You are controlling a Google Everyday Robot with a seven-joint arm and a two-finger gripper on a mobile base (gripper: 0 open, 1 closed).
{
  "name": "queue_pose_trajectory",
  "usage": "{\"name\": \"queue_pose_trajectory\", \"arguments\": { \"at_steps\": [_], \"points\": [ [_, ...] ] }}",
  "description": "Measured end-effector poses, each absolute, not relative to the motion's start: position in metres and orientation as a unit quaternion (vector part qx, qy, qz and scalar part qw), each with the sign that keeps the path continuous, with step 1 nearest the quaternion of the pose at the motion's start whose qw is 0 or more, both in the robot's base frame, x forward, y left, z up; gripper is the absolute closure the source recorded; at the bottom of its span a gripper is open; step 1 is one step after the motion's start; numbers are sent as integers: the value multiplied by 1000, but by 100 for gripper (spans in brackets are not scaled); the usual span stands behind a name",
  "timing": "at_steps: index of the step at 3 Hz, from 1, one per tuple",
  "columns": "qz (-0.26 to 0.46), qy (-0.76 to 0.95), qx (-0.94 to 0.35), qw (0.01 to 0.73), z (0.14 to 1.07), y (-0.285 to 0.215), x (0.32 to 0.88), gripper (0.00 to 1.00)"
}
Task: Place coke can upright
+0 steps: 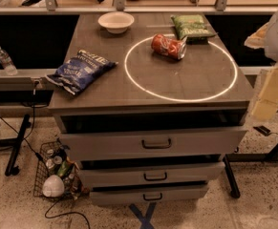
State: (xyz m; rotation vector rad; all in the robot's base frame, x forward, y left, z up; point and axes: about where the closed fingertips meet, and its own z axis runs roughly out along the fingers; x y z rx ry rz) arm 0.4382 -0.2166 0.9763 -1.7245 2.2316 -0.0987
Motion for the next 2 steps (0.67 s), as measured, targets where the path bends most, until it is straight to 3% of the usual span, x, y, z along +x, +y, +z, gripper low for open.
{"name": "queue_pose_trajectory", "arguments": {
  "at_steps": [2],
  "points": [
    [-34,779,-601,175,976,-207,472,0]
  ]
}}
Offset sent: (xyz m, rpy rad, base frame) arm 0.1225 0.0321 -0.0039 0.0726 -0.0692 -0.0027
